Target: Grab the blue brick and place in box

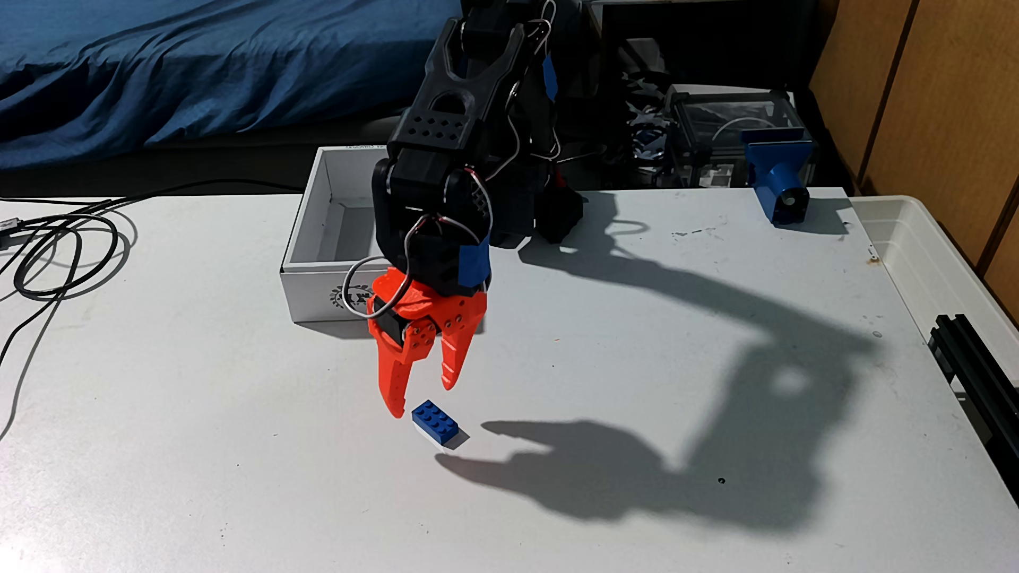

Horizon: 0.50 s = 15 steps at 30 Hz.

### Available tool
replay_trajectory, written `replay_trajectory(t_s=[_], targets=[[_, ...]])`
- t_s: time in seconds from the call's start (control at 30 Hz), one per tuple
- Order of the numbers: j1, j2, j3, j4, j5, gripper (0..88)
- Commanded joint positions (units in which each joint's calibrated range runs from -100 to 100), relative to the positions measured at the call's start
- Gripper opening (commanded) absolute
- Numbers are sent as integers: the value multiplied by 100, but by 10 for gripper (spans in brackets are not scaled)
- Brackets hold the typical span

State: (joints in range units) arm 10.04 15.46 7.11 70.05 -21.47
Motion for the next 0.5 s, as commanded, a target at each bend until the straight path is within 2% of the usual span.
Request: replay_trajectory(t_s=[0.0, 0.13, 0.47], targets=[[-16, 82, 8, 48, 45, 242], [14, 285, 8, 48, 108, 294], [14, 539, -36, -47, 103, 297]])
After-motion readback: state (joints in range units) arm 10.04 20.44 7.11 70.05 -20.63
